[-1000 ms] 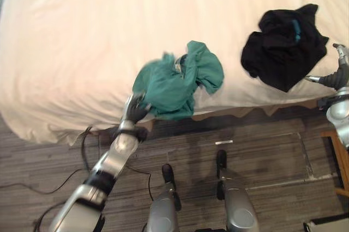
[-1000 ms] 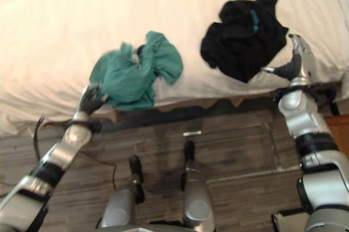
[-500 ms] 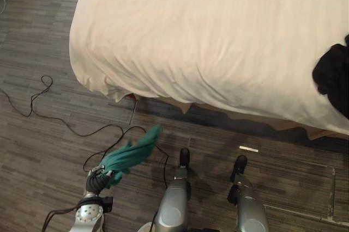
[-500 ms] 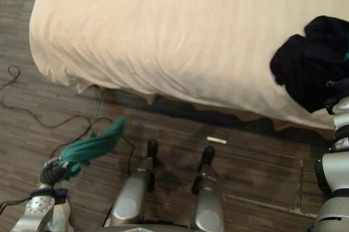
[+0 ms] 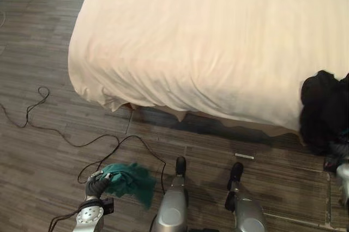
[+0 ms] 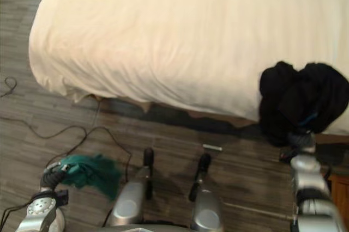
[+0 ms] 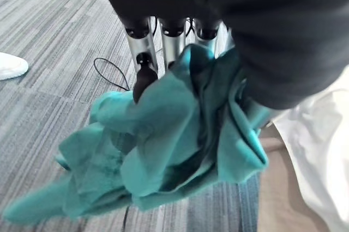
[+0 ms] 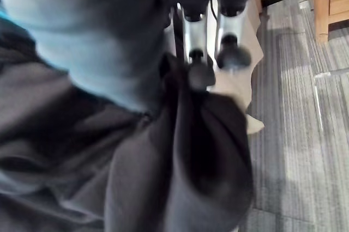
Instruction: Tidy up the quilt and then pick up the clothes from the bed and put them into the laundry hamper.
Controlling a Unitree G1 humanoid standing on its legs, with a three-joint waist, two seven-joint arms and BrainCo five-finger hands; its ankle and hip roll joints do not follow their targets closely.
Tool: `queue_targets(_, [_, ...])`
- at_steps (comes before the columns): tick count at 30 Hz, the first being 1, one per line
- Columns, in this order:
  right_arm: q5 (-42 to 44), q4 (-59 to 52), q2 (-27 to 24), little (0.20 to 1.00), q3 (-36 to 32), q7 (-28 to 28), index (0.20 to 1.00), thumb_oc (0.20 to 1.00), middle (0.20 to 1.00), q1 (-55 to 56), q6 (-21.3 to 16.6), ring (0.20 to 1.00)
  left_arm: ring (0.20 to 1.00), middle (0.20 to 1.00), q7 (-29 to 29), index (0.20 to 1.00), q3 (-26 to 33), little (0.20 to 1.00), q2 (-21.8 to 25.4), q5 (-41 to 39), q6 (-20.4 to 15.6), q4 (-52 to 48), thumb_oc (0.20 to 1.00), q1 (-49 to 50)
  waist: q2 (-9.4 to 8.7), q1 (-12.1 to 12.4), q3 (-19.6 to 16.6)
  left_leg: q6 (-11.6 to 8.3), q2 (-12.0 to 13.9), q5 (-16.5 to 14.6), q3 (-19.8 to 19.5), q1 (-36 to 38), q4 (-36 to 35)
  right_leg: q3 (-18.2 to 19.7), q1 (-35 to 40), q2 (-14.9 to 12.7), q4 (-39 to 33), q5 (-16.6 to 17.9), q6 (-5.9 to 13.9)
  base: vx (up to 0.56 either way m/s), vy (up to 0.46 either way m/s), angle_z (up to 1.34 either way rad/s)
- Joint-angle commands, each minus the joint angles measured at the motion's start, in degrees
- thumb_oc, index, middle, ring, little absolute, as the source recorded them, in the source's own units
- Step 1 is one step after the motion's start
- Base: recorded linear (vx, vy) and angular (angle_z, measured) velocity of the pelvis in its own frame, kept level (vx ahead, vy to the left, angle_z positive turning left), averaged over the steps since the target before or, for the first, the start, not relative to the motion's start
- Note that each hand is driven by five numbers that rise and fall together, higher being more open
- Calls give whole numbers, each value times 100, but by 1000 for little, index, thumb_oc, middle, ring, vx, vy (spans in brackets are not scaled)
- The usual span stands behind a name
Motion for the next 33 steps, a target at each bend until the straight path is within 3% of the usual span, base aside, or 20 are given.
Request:
queue_targets(1, [139, -1707, 312, 200, 143, 791, 200, 200, 200, 970, -561, 200, 200, 200, -27, 200, 529, 200, 9, -81, -222, -159, 200, 157, -614, -171, -475, -453, 429, -275, 294, 354, 440, -153, 429, -73, -199, -493, 140, 85, -14, -7])
queue_targets(5, [134, -2778, 537, 200, 463, 1416, 200, 200, 200, 1365, -593, 200, 200, 200, -36, 200, 744, 200, -191, -134, -297, -529, 200, 344, -692, -176, -734, -438, 413, -312, 298, 583, 405, -190, 653, -89, -203, -553, 136, 76, 21, -5])
queue_targets(7, [345, -3157, 786, 200, 1231, 1902, 200, 200, 200, 1234, -537, 200, 200, 200, 8, 200, 739, 200, -390, -349, -376, -732, 200, 400, -700, -7, -868, -419, 371, -344, 124, 709, 412, -202, 812, -92, -193, -613, 126, 23, 60, -8])
queue_targets(10, [-52, -2620, 1012, 200, 1850, 1847, 200, 200, 200, 866, -499, 200, 200, 200, -13, 200, 641, 200, -552, -455, -355, -755, 200, 410, -670, 192, -916, -386, 291, -376, -119, 747, 378, -334, 958, -119, -199, -656, 120, -37, 26, 5])
queue_targets(11, [-746, -2023, 1258, 200, 2186, 1473, 200, 200, 200, 521, -480, 200, 200, 200, 52, 200, 480, 200, -683, -465, -310, -577, 200, 316, -595, 484, -974, -445, 259, -330, -352, 655, 410, -715, 1117, -240, -193, -678, 136, -54, 14, 37])
queue_targets(12, [-750, -2012, 1264, 200, 2187, 1470, 200, 200, 200, 510, -486, 200, 200, 200, 53, 200, 482, 200, -682, -465, -310, -576, 200, 309, -604, 463, -982, -438, 243, -310, -374, 623, 411, -735, 1103, -253, -197, -664, 139, -95, 12, 75])
queue_targets(13, [-1175, -1726, 1334, 200, 2371, 1171, 200, 200, 200, 291, -474, 200, 200, 200, 157, 200, 336, 200, -760, -467, -297, -429, 200, 191, -572, 677, -1012, -475, 266, -282, -332, 534, 454, -1151, 1250, -379, -213, -683, 163, -73, 24, 107])
queue_targets(14, [-1363, -1607, 1418, 200, 2405, 990, 200, 200, 200, 212, -413, 200, 200, 200, 180, 200, 277, 200, -804, -443, -257, -443, 200, 170, -551, 681, -1040, -452, 262, -251, -304, 477, 476, -1338, 1306, -444, -207, -682, 151, -109, 105, 148])
queue_targets(15, [-1720, -1365, 1502, 200, 2485, 677, 200, 200, 200, 41, -315, 200, 200, 200, 294, 200, 112, 200, -847, -310, -184, -315, 200, 64, -553, 750, -1111, -374, 397, -251, 378, 452, 594, -1889, 1511, -607, -167, -685, 156, -55, 101, 154])
queue_targets(16, [-1724, -1361, 1506, 200, 2485, 674, 200, 200, 200, 38, -316, 200, 200, 200, 297, 200, 111, 200, -847, -308, -182, -317, 200, 63, -554, 738, -1108, -373, 392, -258, 364, 444, 607, -1902, 1518, -610, -165, -689, 160, -42, 121, 204])
queue_targets(19, [-1934, -1318, 1639, 200, 2484, 400, 200, 200, 200, -45, -128, 200, 200, 200, 382, 200, -52, 200, -803, -100, 25, -210, 200, 69, -601, 645, -1260, -256, 667, -382, 1803, 554, 976, -2388, 1644, -804, 11, -725, 173, -122, 175, 233])
queue_targets(22, [-2049, -1273, 1714, 200, 2345, 329, 200, 200, 200, 153, 88, 200, 200, 200, 361, 200, -190, 200, -785, 110, 202, -259, 200, 159, -601, 626, -1495, -114, 480, -458, 1783, 554, 866, -2692, 1819, -1034, 284, -735, 223, 14, 269, 197])
queue_targets(25, [-2254, -1217, 1767, 200, 2177, 254, 200, 200, 200, 294, 202, 200, 200, 200, 350, 200, -343, 200, -775, 282, 354, -260, 200, 60, -708, 737, -1486, 223, -51, -658, 1253, 662, 559, -2960, 1937, -1833, 1366, -209, 543, 107, 283, 169])
queue_targets(26, [-2226, -1169, 1743, 200, 2083, 183, 200, 200, 200, 365, 176, 200, 200, 200, 396, 200, -498, 200, -703, 398, 328, -193, 200, -68, -772, 665, -1394, 300, -205, -636, 951, 578, 504, -2646, 1918, -1942, 1664, 264, 660, 52, 194, 246])
queue_targets(27, [-2181, -1179, 1742, 200, 2038, 187, 200, 200, 200, 393, 196, 200, 200, 200, 402, 200, -541, 200, -687, 367, 294, -294, 200, -143, -734, 525, -1304, 316, -275, -602, 646, 604, 411, -1902, 1634, -1854, 1963, 261, 604, 1, 188, 230])
queue_targets(28, [-2068, -1189, 1744, 200, 1982, 136, 200, 200, 200, 392, 187, 200, 200, 200, 421, 200, -713, 200, -672, 404, 288, -331, 200, -258, -693, 437, -1263, 376, -357, -406, 365, 467, 360, -1127, 1235, -1511, 1958, 45, 356, 104, 238, 201])
queue_targets(29, [-1944, -1138, 1793, 200, 1926, 70, 200, 200, 200, 424, 176, 200, 200, 200, 385, 200, -808, 200, -702, 422, 290, -398, 200, -340, -624, 369, -1202, 401, -452, -379, -32, 499, 258, -457, 936, -1088, 1922, -283, 334, 92, 139, 161])
queue_targets(30, [-1943, -1135, 1790, 200, 1922, 70, 200, 200, 200, 420, 174, 200, 200, 200, 385, 200, -811, 200, -704, 422, 291, -397, 200, -344, -615, 378, -1214, 396, -438, -368, -28, 483, 252, -453, 913, -1074, 1921, -277, 322, 267, 28, 178])
queue_targets(31, [-1753, -1091, 1830, 200, 1739, 28, 200, 200, 200, 592, 73, 200, 200, 200, 326, 200, -977, 200, -677, 514, 249, -365, 200, -497, -551, 337, -1153, 394, -558, -356, -682, 477, 170, -161, 790, -742, 1608, -653, 309, 250, -54, 219])
queue_targets(33, [-1722, -1118, 1845, 200, 1679, 14, 200, 200, 200, 641, 54, 200, 200, 200, 323, 200, -1054, 200, -664, 541, 236, -332, 200, -564, -539, 285, -1155, 377, -608, -361, -951, 500, 123, -61, 737, -581, 1385, -827, 218, 257, -74, 250])
